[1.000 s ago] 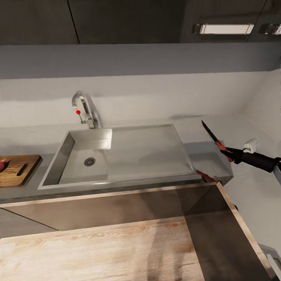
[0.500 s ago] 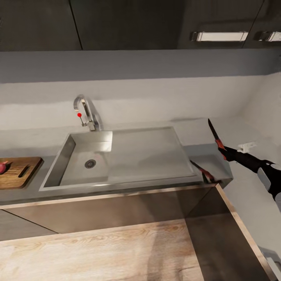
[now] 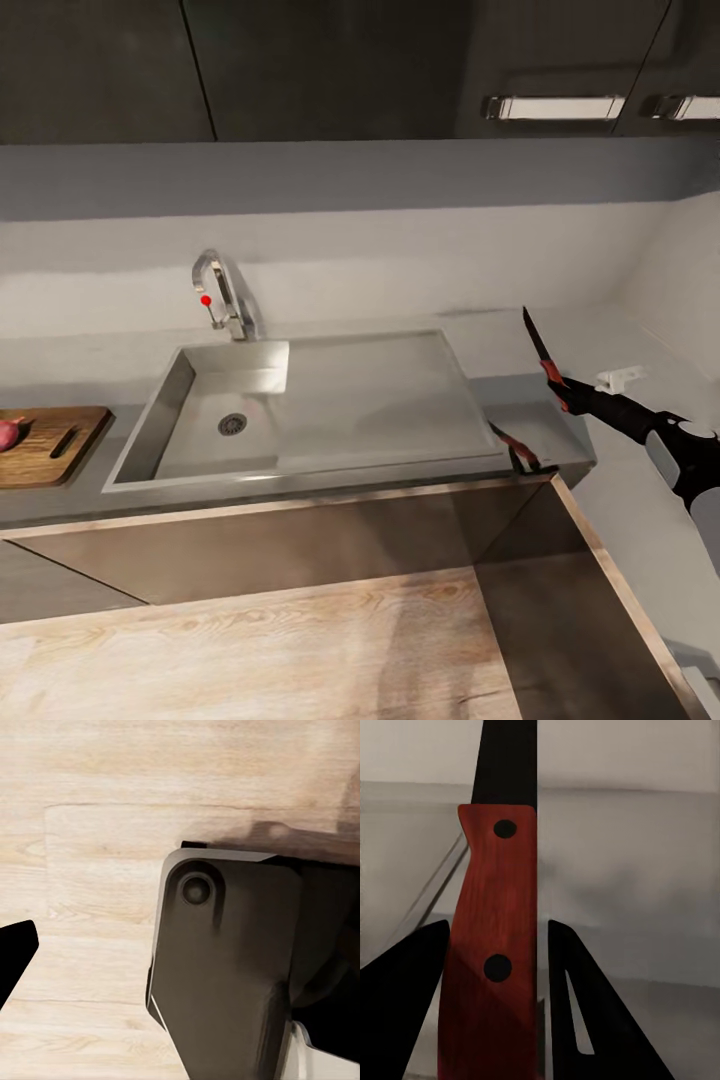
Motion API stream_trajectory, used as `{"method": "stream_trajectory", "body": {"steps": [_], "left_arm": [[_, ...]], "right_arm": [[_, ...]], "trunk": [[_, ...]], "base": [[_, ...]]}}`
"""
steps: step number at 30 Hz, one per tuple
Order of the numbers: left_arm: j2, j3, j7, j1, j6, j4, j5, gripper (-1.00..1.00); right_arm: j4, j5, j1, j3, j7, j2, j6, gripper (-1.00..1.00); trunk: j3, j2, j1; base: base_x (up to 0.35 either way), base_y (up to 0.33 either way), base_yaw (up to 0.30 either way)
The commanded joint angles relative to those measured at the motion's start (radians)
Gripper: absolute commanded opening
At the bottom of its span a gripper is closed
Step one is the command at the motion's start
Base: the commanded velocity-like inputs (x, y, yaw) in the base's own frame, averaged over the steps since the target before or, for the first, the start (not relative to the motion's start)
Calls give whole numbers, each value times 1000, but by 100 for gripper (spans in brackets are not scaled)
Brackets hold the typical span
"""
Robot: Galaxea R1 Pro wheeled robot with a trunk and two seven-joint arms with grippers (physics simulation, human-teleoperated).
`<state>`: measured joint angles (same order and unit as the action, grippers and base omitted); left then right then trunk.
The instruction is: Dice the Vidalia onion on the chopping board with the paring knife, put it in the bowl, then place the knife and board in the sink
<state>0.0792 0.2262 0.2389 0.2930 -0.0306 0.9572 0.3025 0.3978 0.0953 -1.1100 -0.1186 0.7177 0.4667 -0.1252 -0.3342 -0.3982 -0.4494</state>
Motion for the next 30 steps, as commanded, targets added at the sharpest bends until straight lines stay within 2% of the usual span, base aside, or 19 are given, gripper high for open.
{"method": "stream_trajectory", "body": {"steps": [1,9,12,20,26,30], "left_arm": [[1,5,8,0,-3,1,10,100],[2,5,7,0,-3,-4,10,100],[2,5,8,0,-3,-5,10,100],[2,4,7,0,-3,-11,10,100],[2,4,7,0,-3,-11,10,100],[2,4,7,0,-3,-11,10,100]], "right_arm": [[-2,5,-1,-3,6,0,0,-100],[-6,5,-2,-1,6,-15,3,-100],[-17,4,-2,-1,5,-22,3,-100],[-25,4,-1,-1,5,-29,1,-100],[-31,4,-2,-1,5,-31,0,-100],[-38,4,-2,-1,5,-31,0,-100]], "trunk": [[-1,-2,-1],[-1,-2,-1],[-1,-2,-1],[-1,-2,-1],[0,-2,-1],[5,-2,-1]], "base": [[0,0,0],[-2,46,0],[-66,215,17],[-123,271,207],[-121,276,30],[-48,105,3]]}}
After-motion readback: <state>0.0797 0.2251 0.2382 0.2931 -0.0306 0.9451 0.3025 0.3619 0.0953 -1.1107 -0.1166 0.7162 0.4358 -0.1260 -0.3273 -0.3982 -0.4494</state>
